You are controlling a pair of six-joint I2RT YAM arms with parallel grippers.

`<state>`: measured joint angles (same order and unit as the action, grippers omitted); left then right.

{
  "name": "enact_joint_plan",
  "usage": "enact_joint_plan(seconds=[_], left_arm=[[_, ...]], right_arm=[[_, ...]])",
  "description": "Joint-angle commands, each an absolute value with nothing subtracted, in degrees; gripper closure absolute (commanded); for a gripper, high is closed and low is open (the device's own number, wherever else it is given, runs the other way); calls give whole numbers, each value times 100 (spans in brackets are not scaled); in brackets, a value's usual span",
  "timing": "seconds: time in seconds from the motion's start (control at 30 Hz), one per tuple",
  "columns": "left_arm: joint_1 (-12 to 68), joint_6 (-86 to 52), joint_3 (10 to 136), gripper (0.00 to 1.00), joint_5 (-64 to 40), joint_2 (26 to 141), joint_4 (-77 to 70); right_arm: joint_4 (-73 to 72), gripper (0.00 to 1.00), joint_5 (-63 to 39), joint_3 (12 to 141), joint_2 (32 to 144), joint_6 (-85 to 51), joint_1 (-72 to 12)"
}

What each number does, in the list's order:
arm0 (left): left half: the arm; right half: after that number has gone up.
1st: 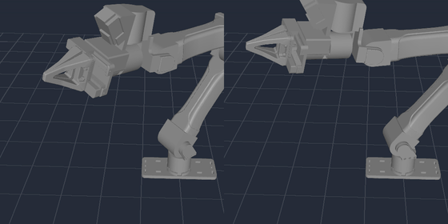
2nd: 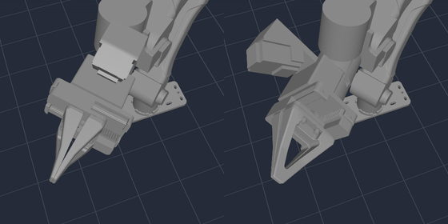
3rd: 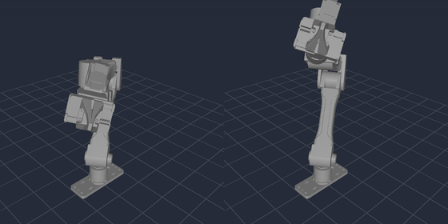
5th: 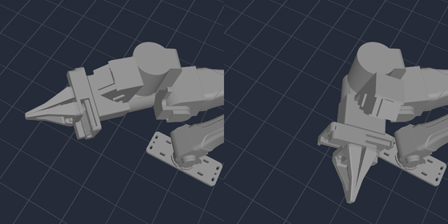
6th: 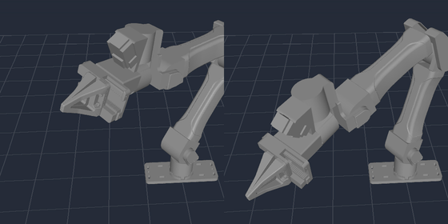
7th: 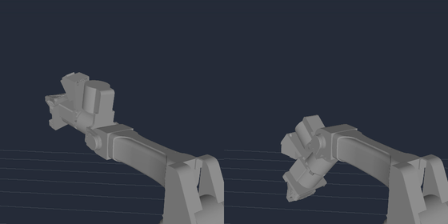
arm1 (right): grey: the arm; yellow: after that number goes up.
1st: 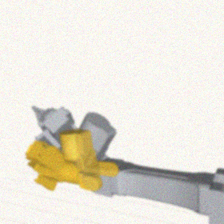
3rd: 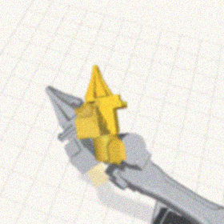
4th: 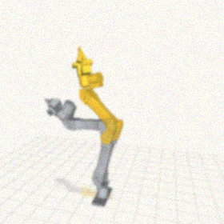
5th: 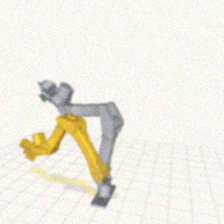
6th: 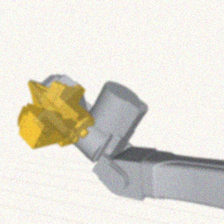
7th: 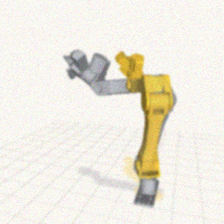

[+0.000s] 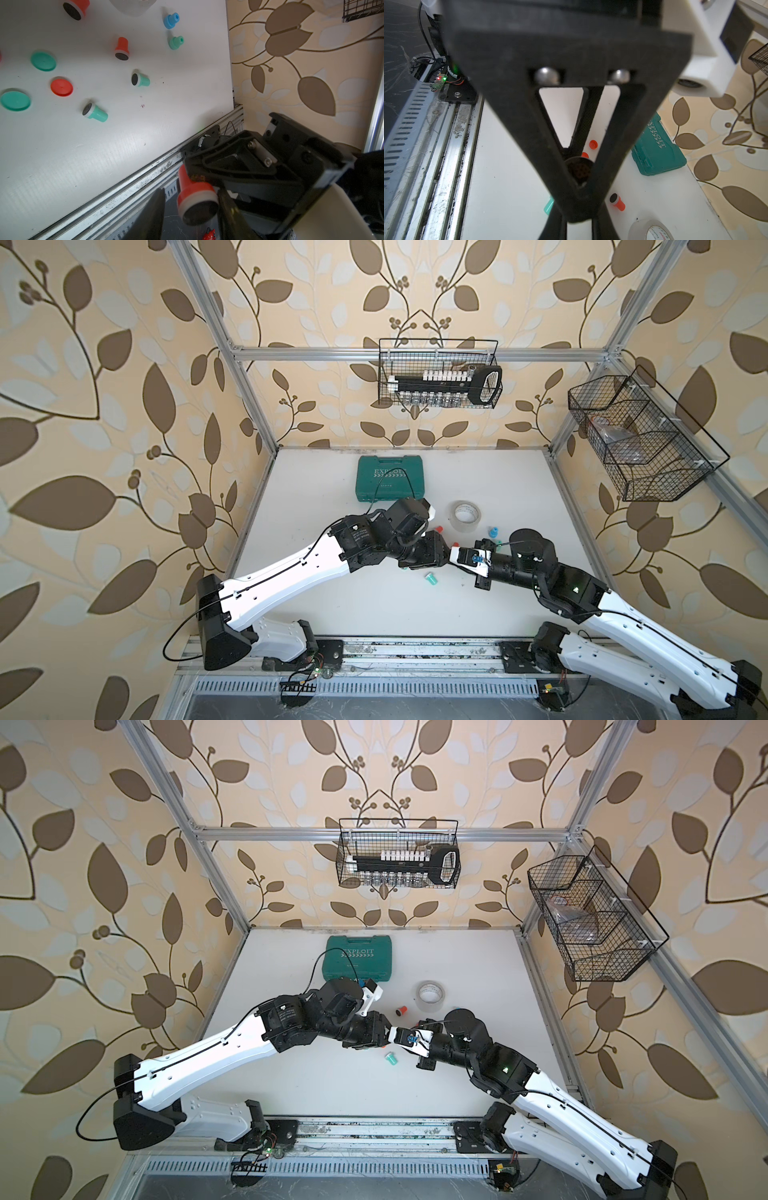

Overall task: Close the stamp cap
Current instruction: Pick up the stamp from the center of the board.

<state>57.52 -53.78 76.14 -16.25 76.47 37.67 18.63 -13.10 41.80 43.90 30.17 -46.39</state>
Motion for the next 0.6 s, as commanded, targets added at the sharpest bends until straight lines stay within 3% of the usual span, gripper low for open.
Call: enact_joint_plan(seconds=[0.0,0.4,0.57], left_arm=[[5844,-5388,7822,61,-1653,7712,3617],[5854,-5368,7897,74,-1397,7571,3740],[5853,-5297,8055,76,-1365,7423,3665]], right_arm=[[1728,95,-1415,4124,4351,2927,-4675],[1758,93,-1294,4148,4347,2916,-4674],[1731,72,-1294,4241,4101,2695,-4676]])
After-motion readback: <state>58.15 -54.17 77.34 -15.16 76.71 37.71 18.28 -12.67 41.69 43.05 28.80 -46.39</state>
